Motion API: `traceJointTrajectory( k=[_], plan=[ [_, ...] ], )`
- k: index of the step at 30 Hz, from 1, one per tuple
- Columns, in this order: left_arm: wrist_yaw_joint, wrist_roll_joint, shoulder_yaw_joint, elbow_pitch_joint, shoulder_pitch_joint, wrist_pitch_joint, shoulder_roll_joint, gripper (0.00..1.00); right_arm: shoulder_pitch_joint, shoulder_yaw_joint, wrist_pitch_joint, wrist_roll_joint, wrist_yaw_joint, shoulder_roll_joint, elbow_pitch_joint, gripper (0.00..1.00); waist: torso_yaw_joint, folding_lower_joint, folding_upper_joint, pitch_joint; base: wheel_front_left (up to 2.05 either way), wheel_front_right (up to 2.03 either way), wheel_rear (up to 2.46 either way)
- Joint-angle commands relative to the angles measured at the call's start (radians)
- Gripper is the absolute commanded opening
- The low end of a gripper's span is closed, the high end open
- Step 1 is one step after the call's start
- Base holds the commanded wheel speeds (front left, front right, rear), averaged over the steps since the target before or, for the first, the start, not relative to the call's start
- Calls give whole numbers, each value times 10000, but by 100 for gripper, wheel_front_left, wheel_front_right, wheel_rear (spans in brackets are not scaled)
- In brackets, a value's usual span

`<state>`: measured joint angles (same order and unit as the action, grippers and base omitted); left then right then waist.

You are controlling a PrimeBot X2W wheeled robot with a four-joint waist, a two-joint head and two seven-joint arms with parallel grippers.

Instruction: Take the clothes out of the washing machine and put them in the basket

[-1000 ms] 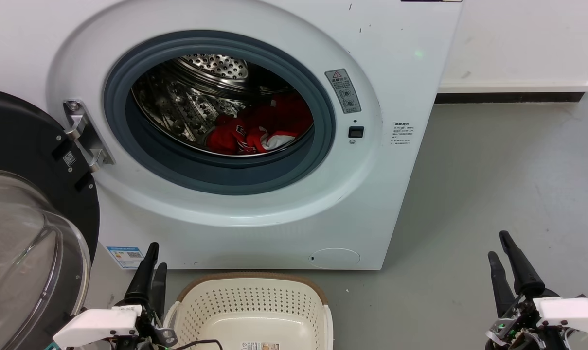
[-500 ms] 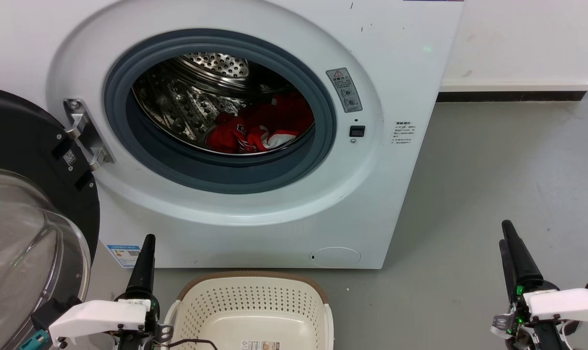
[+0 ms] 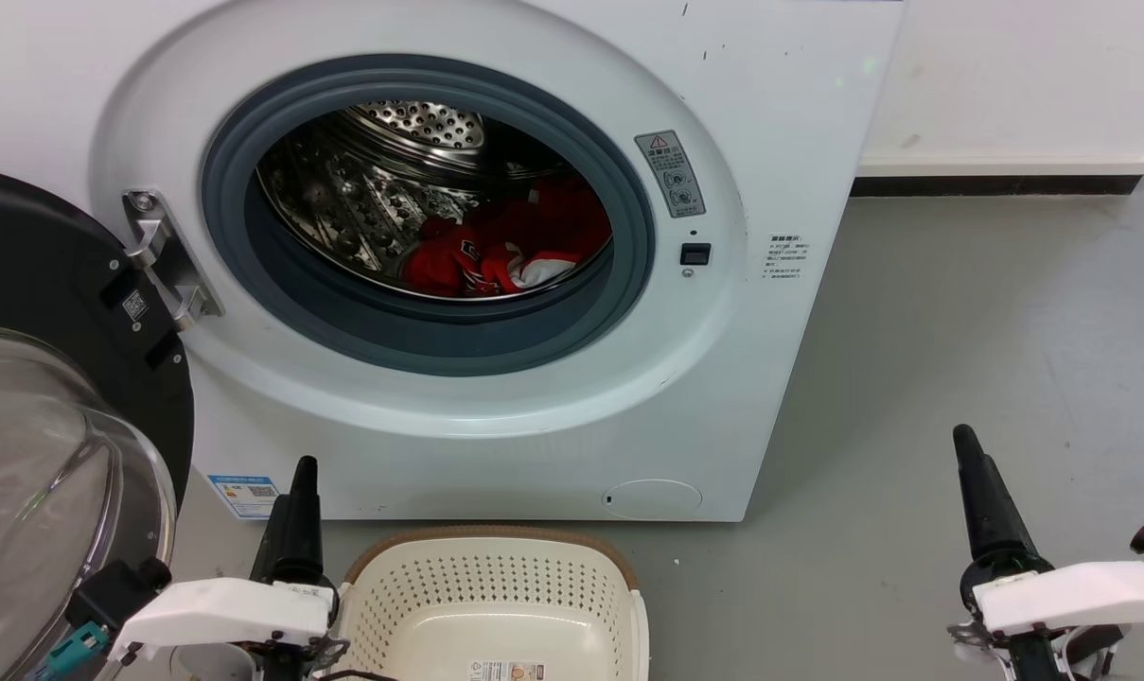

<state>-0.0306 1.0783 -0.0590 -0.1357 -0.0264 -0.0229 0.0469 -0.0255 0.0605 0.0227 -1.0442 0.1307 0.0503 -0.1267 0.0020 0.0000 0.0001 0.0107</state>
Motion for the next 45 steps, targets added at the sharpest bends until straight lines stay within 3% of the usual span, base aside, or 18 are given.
traceJointTrajectory(
  k=[1,11,14,15,45],
  plan=[
    [81,-495,96,251,-66,-131,23,100,-25,-70,132,556,2,12,288,100,0,0,-1,-1,0,0,0],
    [350,-2263,340,485,122,-487,26,100,217,-356,488,2576,1,11,698,100,20,0,-1,-23,0,0,0],
    [436,-3084,423,591,235,-653,27,100,358,-449,654,3387,1,10,794,100,25,0,-1,-32,0,0,0],
    [495,-3839,519,679,314,-814,29,100,449,-483,807,4131,1,9,825,100,31,0,-1,-28,0,0,0],
    [666,-7309,944,953,758,-1636,119,100,907,-675,1643,7846,0,3,1507,100,62,0,-1,-7,0,0,0]
  ],
)
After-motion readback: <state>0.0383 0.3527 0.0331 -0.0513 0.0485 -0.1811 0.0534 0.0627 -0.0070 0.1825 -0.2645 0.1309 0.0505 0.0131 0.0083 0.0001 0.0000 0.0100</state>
